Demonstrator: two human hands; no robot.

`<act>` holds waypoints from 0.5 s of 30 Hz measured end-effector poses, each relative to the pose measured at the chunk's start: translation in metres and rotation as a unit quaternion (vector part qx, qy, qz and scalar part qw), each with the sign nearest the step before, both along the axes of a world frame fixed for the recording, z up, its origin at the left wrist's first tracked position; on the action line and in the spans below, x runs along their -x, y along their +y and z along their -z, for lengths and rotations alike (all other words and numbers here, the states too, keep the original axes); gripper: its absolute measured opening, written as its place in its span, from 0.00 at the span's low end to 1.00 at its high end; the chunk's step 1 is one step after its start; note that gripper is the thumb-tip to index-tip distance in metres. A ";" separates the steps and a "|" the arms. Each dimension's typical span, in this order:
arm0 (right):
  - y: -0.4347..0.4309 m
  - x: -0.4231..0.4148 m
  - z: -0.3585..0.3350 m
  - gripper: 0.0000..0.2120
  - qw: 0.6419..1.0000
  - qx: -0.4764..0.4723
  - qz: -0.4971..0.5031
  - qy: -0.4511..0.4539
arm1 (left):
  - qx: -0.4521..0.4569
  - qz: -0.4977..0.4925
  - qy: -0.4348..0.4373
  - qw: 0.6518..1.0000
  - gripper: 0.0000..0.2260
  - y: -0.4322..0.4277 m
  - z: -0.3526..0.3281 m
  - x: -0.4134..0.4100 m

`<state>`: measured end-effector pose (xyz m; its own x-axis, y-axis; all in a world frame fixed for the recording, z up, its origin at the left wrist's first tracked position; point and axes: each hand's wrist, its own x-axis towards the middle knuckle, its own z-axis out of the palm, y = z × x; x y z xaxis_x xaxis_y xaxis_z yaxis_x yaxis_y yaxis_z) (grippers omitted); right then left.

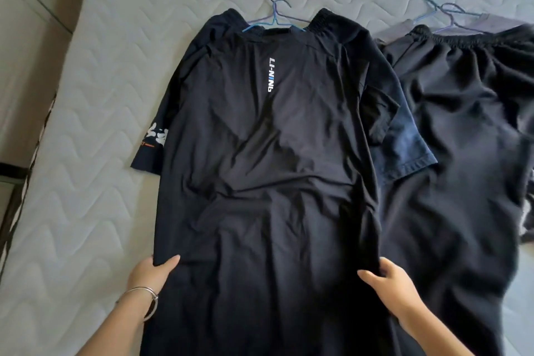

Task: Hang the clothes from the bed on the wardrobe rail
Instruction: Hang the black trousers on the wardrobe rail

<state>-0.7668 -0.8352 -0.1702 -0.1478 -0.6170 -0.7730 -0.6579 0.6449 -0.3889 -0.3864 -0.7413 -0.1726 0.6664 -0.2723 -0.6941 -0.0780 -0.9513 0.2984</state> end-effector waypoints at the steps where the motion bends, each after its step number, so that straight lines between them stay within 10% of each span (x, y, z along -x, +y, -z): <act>1: 0.017 0.005 0.003 0.08 1.000 -0.007 0.002 0.002 | 0.005 -0.007 0.025 1.000 0.17 0.007 -0.004 0.001; 9: 0.078 0.018 -0.019 0.06 0.945 0.048 0.311 -0.091 | 0.090 -0.010 -0.019 0.996 0.11 0.067 -0.037 0.009; 15: 0.082 0.025 -0.046 0.13 0.971 0.137 0.196 0.028 | 0.039 0.073 -0.144 0.986 0.11 0.090 -0.049 -0.021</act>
<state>-0.7914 -0.7533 -0.1238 -0.4492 -0.6868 -0.5714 -0.4077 0.7267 -0.5530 -0.3658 -0.6512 -0.1236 0.7830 -0.4244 -0.4547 -0.3038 -0.8988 0.3159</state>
